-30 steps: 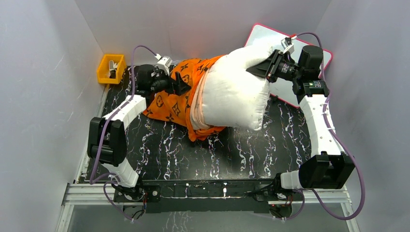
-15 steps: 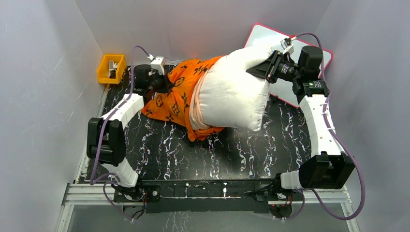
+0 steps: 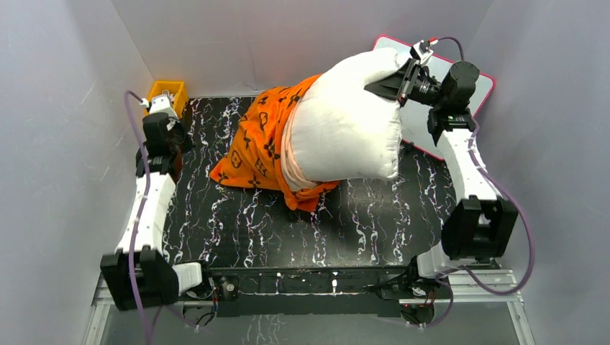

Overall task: Remove the pillowcase from the pillow
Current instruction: Remove the pillow from the pillowcase.

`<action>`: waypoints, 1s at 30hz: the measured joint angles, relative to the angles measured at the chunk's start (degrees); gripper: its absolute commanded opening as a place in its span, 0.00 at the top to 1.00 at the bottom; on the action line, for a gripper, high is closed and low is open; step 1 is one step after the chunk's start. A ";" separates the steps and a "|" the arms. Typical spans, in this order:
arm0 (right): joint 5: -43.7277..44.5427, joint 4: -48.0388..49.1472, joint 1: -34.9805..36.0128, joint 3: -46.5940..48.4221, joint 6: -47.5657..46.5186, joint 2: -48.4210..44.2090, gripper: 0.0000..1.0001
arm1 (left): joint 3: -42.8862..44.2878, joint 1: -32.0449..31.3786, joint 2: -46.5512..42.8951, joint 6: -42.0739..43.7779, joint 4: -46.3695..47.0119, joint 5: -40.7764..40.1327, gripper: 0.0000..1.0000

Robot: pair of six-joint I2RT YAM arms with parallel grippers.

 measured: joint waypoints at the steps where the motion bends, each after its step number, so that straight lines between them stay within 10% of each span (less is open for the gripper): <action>1: -1.79 7.08 -0.07 -0.17 5.22 1.86 1.00 | -0.55 -0.33 -2.86 -0.13 -0.57 0.57 0.95; 3: -5.73 24.87 -0.17 -0.15 18.58 7.63 1.00 | -2.16 -0.50 -11.87 -0.70 -1.25 6.71 0.03; 6: -11.06 40.50 1.20 4.66 30.05 17.05 1.00 | -3.32 -0.50 -15.21 -1.79 -0.44 19.74 0.02; 11: -14.56 43.82 9.35 10.51 31.82 20.68 1.00 | -6.19 -0.72 6.10 -5.29 5.35 39.32 0.02; 12: -14.67 43.85 10.14 11.39 32.17 21.99 1.00 | -6.19 -0.79 8.68 -5.18 7.04 41.44 0.07; 13: -14.47 43.76 10.54 11.89 32.54 23.61 1.00 | -6.19 -0.94 9.57 -4.72 8.26 42.36 0.40; 14: -14.38 43.60 10.29 11.93 32.83 24.61 1.00 | -6.21 -1.07 9.60 -4.26 8.74 42.77 0.97; 30: -12.28 29.49 7.69 14.03 25.22 25.18 1.00 | -6.71 0.07 4.26 -8.96 0.87 18.43 1.00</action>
